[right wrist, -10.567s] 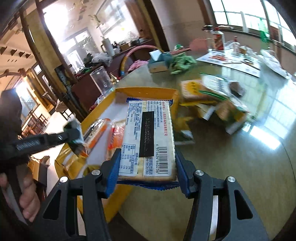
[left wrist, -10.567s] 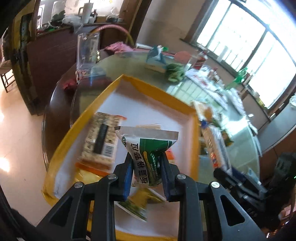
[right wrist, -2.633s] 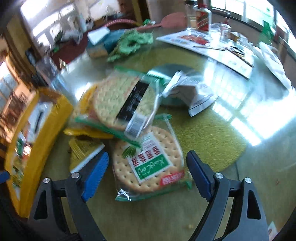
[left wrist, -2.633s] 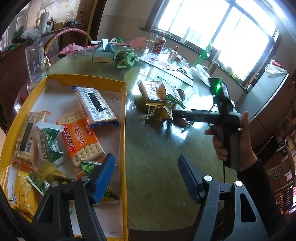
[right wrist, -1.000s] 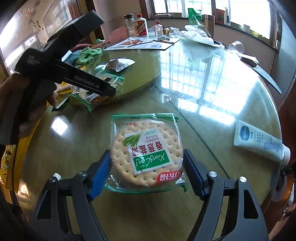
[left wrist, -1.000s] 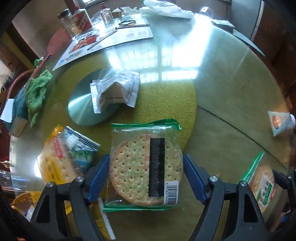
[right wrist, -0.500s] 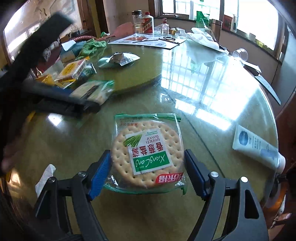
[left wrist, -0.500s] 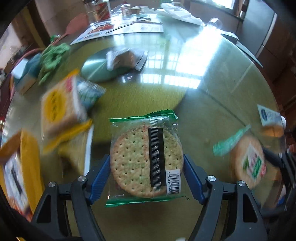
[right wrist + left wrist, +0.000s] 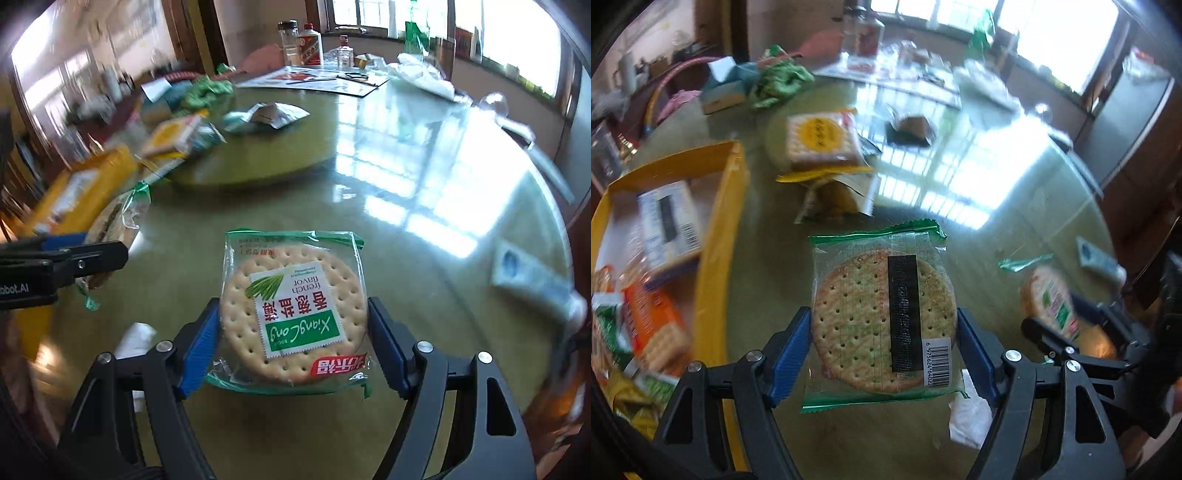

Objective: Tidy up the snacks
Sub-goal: 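Carry both round cracker packs over the tray and open both tools to release them, then return to the snack pile and grasp the yellow square cracker pack with the left tool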

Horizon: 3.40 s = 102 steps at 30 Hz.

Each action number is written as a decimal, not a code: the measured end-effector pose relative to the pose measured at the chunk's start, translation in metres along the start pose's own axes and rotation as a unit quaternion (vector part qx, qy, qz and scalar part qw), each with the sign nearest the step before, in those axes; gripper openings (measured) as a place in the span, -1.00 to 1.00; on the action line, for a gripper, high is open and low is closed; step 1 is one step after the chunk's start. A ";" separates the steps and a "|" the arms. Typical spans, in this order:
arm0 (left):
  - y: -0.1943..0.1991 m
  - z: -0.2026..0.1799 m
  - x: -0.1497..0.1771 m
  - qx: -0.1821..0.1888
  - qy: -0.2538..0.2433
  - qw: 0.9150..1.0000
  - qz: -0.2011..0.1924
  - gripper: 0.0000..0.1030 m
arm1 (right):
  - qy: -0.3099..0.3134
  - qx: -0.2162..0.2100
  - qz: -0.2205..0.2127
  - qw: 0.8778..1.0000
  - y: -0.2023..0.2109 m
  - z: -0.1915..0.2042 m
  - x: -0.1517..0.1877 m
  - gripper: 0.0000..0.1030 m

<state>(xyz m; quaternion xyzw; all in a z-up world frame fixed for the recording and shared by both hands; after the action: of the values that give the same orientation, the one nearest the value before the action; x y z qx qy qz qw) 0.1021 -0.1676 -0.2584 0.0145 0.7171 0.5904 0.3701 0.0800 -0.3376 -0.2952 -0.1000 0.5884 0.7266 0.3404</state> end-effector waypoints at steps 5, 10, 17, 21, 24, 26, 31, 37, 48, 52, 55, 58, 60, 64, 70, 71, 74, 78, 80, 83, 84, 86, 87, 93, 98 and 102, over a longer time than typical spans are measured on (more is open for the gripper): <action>0.021 0.004 0.008 0.009 0.021 1.000 -0.018 0.47 | -0.040 -0.034 0.004 0.999 0.007 0.007 0.008 0.48; 0.050 0.019 0.018 0.017 0.045 0.998 -0.045 0.47 | -0.043 -0.069 -0.015 0.997 0.028 0.033 0.008 0.48; 0.104 0.071 0.015 -0.015 0.072 0.993 -0.090 0.47 | -0.004 -0.135 -0.035 0.990 0.060 0.101 0.002 0.48; 0.127 0.116 0.020 -0.043 0.101 0.988 -0.105 0.47 | 0.017 -0.175 -0.017 0.984 0.061 0.145 0.006 0.48; 0.138 0.151 0.025 -0.068 0.124 0.984 -0.109 0.47 | 0.038 -0.190 0.004 0.981 0.053 0.176 0.008 0.48; 0.142 0.177 0.027 -0.081 0.142 0.980 -0.112 0.47 | 0.055 -0.191 0.011 0.980 0.046 0.197 0.007 0.48; 0.136 0.224 0.036 -0.091 0.179 0.974 -0.109 0.47 | 0.095 -0.186 0.027 0.978 0.027 0.245 0.002 0.48; 0.111 0.253 0.032 -0.076 0.185 0.975 -0.096 0.47 | 0.120 -0.177 0.045 0.976 0.000 0.293 -0.011 0.48; 0.061 0.284 0.021 -0.067 0.179 0.980 -0.046 0.47 | 0.199 -0.093 0.050 0.974 -0.065 0.350 -0.009 0.48; 0.046 0.288 0.021 -0.074 0.169 0.983 -0.026 0.47 | 0.222 -0.059 0.038 0.973 -0.075 0.353 -0.004 0.48; 0.046 0.286 0.020 -0.081 0.156 0.984 -0.019 0.48 | 0.233 -0.040 0.031 0.971 -0.082 0.353 -0.002 0.49; 0.043 0.288 0.019 -0.082 0.151 0.985 -0.013 0.51 | 0.232 -0.043 0.040 0.971 -0.086 0.355 0.002 0.50; 0.041 0.288 0.019 -0.082 0.149 0.985 -0.008 0.52 | 0.232 -0.048 0.039 0.971 -0.085 0.355 0.001 0.50; 0.035 0.291 0.019 -0.075 0.159 0.984 0.002 0.52 | 0.215 -0.070 0.052 0.973 -0.085 0.354 0.001 0.59; 0.034 0.291 0.022 -0.067 0.164 0.984 0.013 0.53 | 0.197 -0.100 0.055 0.974 -0.073 0.350 -0.001 0.66; 0.036 0.291 0.022 -0.067 0.165 0.984 0.010 0.53 | 0.197 -0.106 0.053 0.973 -0.068 0.349 -0.001 0.66; 0.052 0.297 0.026 -0.121 0.164 0.979 -0.001 0.53 | 0.189 -0.116 0.041 0.974 -0.052 0.343 -0.004 0.66; 0.083 0.269 0.031 -0.131 0.152 0.979 -0.036 0.53 | 0.155 -0.137 0.021 0.978 -0.021 0.318 -0.010 0.66; 0.095 0.248 0.033 -0.130 0.143 0.980 -0.054 0.53 | 0.129 -0.151 0.010 0.980 -0.004 0.298 -0.015 0.66; 0.110 0.206 0.033 -0.100 0.138 0.982 -0.085 0.54 | 0.090 -0.150 -0.009 0.985 0.016 0.255 -0.023 0.66; 0.112 0.195 0.033 -0.089 0.140 0.982 -0.091 0.54 | 0.083 -0.147 -0.015 0.986 0.021 0.243 -0.024 0.66; 0.111 0.168 0.030 -0.062 0.136 0.984 -0.093 0.54 | 0.069 -0.130 -0.027 0.989 0.029 0.211 -0.026 0.66; 0.110 0.157 0.029 -0.050 0.131 0.986 -0.094 0.54 | 0.061 -0.125 -0.029 0.990 0.031 0.196 -0.025 0.66; 0.103 0.104 0.020 -0.028 0.100 0.990 -0.094 0.54 | -0.006 -0.124 -0.009 0.992 0.043 0.113 -0.013 0.66; 0.087 0.080 0.014 -0.023 0.086 0.993 -0.074 0.54 | -0.044 -0.111 -0.008 0.993 0.045 0.066 -0.006 0.66; 0.073 0.065 -0.003 -0.014 0.069 0.995 -0.065 0.54 | -0.069 -0.110 -0.001 0.991 0.035 0.049 -0.006 0.66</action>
<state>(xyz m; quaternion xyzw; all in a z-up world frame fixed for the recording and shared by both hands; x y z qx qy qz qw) 0.1095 -0.0921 -0.1967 -0.0779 0.7321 0.5747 0.3575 0.0757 -0.2975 -0.2498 -0.0867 0.4795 0.7921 0.3676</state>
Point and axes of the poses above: each gripper's, at about its wrist camera, not at the fingertips, and y roughly against the way its jaws point, z to its left, x to its underside, the point moved 10 cm from there along -y, roughly the way its jaws point, and after that the axes turned 14 degrees about -y, right-handed, at the moved point
